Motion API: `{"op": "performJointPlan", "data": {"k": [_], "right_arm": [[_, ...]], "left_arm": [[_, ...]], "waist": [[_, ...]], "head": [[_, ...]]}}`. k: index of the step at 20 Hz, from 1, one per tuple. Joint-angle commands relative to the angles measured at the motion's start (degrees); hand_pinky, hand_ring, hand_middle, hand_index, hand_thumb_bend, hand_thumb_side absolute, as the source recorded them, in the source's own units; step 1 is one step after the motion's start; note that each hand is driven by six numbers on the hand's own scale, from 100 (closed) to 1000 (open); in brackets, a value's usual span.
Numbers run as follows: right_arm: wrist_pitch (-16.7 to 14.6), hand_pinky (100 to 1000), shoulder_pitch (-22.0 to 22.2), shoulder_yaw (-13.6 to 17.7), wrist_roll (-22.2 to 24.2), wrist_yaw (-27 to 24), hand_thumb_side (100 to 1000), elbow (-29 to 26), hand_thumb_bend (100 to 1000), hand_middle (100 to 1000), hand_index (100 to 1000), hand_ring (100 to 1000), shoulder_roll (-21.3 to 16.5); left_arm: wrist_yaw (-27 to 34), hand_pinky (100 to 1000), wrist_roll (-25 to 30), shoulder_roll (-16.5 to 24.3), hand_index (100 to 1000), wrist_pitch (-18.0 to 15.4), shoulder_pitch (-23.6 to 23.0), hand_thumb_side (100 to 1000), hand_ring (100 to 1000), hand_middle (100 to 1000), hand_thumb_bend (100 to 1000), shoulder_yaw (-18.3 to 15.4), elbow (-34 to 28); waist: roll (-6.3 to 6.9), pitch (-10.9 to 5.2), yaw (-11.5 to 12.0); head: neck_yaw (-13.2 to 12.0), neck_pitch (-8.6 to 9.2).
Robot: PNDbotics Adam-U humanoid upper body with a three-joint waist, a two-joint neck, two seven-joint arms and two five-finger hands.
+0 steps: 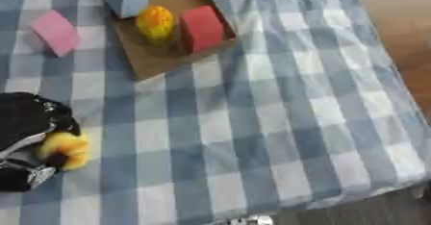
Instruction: Pick up objects on the table and place them in the box.
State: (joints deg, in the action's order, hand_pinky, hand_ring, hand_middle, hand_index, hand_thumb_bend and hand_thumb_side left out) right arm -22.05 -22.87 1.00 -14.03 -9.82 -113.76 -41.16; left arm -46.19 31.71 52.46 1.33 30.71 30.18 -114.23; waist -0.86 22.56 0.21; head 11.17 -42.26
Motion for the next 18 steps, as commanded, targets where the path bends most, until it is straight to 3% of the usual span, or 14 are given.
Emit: {"op": "performJointPlan", "data": {"k": [1, 6, 11, 14, 18], "right_arm": [[0.1, 732, -0.1, 0.6, 0.0, -0.1, 524, -0.8, 100, 690, 755, 718, -1.2], [0.0, 733, -0.2, 0.7, 0.0, -0.4, 524, -0.8, 100, 691, 755, 720, -1.9], [-0.3, 734, -1.4, 0.3, 0.6, -1.1, 523, -0.8, 100, 692, 756, 720, -2.6], [-0.3, 734, -1.8, 0.2, 1.0, -1.2, 524, -0.8, 100, 691, 756, 719, -2.6], [-0.2, 733, -2.4, 0.1, 1.2, -1.3, 524, -0.8, 100, 690, 755, 718, -2.4]], "left_arm": [[2.3, 749, -4.0, 1.1, 703, -0.9, 2.1, 205, 679, 609, 100, -2.9, -0.4], [8.1, 742, -6.1, 0.9, 678, 0.4, 7.9, 208, 653, 590, 100, -6.0, -0.4], [14.7, 734, -4.2, -2.4, 658, 8.3, 17.6, 216, 628, 572, 100, -8.2, -0.4], [15.7, 735, -2.8, -4.7, 658, 13.1, 22.1, 223, 623, 570, 100, -8.8, 1.0], [14.5, 737, -2.9, -8.0, 665, 14.2, 27.4, 225, 625, 577, 100, -8.6, 7.4]], "waist": [[0.18, -1.46, 0.2], [0.85, -2.07, 0.0], [1.74, -1.95, -1.3], [2.24, -1.27, -2.3], [2.82, -0.34, -3.4]], "head": [[0.6, 0.51], [1.1, 0.34], [0.6, 1.11], [0.0, 2.01], [-1.1, 3.17]]}}
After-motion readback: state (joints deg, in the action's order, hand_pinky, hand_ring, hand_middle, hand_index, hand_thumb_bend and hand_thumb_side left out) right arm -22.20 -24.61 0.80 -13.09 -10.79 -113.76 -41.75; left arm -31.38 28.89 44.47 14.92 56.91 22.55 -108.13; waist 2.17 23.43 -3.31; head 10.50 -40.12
